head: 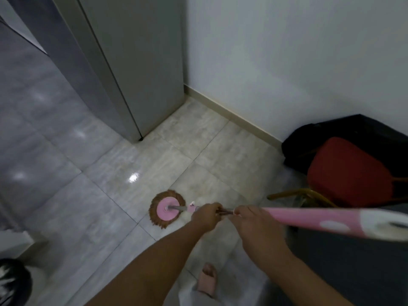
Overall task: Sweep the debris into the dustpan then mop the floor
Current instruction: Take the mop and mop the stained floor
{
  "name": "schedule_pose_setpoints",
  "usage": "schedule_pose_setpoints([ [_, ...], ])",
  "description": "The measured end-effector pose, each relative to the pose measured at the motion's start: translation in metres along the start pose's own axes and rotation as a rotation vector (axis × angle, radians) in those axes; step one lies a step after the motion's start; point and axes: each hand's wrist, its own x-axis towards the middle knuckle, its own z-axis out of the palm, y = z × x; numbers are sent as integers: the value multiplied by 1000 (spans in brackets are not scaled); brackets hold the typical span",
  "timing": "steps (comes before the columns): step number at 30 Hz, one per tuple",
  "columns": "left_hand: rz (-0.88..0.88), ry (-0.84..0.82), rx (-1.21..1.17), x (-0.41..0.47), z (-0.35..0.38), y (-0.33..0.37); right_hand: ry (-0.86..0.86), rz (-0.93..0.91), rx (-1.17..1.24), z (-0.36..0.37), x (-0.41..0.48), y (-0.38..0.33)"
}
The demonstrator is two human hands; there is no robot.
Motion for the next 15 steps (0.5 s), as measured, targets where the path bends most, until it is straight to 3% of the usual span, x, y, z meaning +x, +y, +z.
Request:
schedule_pose_setpoints([
  [7, -3, 155, 82, -4, -9, 30, 220, 39, 126, -4, -28, 40],
  [12, -47, 269, 151, -32, -19, 17, 224, 248, 460, -14, -14, 41],
  [15, -89, 412, 172, -56, -41, 7, 161, 157, 634, -24, 8, 25],
])
